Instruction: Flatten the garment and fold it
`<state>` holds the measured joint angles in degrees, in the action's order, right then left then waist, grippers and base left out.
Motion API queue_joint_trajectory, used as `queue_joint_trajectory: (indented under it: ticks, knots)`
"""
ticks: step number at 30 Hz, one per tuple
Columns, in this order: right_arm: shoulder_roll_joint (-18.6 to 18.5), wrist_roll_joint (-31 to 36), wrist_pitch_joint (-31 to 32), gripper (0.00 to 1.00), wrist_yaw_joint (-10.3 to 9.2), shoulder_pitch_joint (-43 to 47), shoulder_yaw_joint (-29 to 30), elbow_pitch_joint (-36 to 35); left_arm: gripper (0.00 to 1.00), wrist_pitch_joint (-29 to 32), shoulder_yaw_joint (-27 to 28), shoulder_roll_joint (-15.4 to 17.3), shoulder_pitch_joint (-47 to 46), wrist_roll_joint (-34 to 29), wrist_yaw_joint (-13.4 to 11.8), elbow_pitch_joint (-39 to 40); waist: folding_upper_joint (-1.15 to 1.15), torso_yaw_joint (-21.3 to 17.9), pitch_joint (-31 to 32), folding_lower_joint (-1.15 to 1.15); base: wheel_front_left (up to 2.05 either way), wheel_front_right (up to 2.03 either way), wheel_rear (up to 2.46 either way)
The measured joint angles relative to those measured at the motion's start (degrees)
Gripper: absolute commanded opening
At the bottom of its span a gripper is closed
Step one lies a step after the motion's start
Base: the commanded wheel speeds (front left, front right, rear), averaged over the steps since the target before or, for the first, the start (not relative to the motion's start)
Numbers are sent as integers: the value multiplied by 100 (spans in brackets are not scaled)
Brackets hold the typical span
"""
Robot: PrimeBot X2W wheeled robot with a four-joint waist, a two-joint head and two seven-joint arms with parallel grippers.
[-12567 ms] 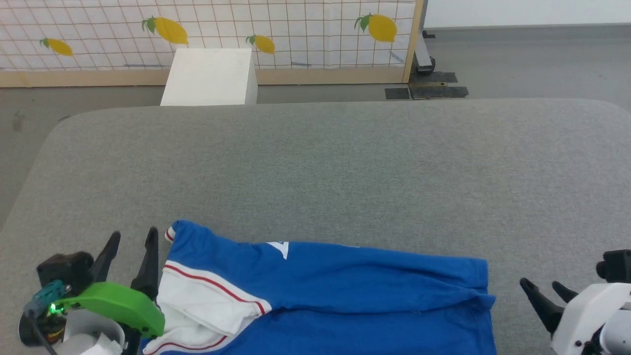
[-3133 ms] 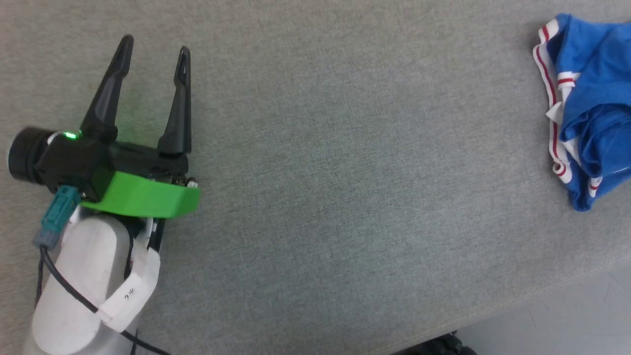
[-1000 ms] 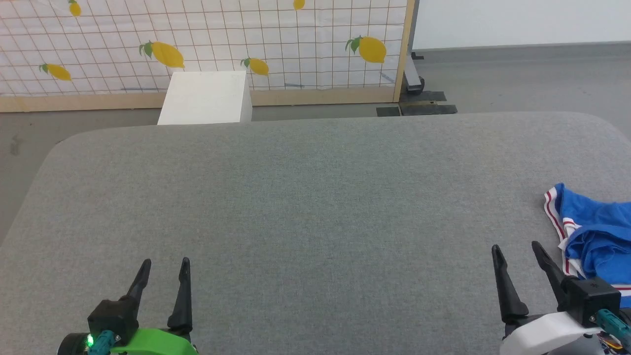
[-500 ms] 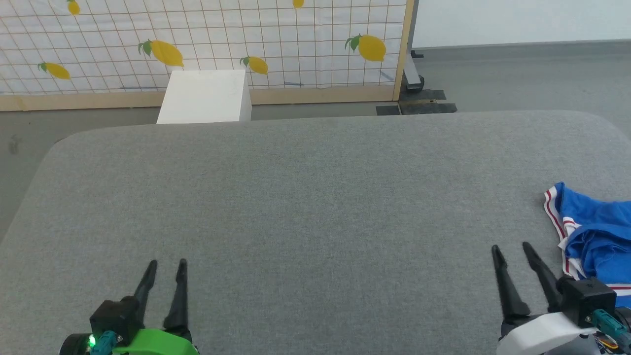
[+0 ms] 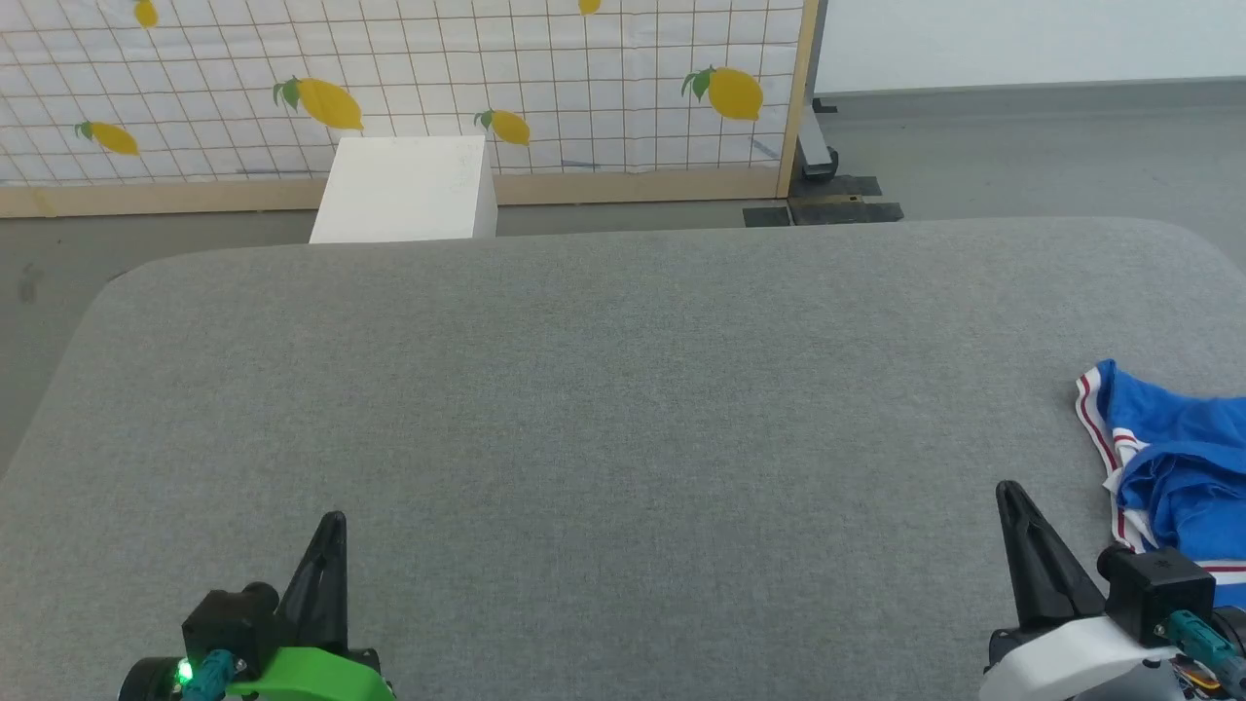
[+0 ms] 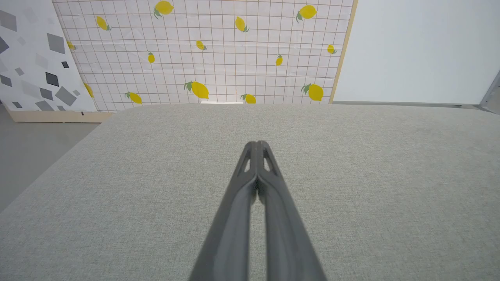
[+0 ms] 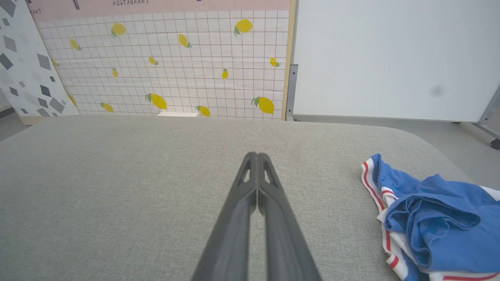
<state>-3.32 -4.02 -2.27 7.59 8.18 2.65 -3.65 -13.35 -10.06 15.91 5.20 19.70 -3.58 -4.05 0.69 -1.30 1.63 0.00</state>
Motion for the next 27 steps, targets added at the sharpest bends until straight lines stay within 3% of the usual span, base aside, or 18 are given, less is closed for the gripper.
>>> queue_joint_trajectory:
  ticks: [27]
  knots:
    - [1,64,55,0,0,-136,-60,91,0,327,248,-321,-55,-455,98,92,0,33,-42,0,0,0,0]
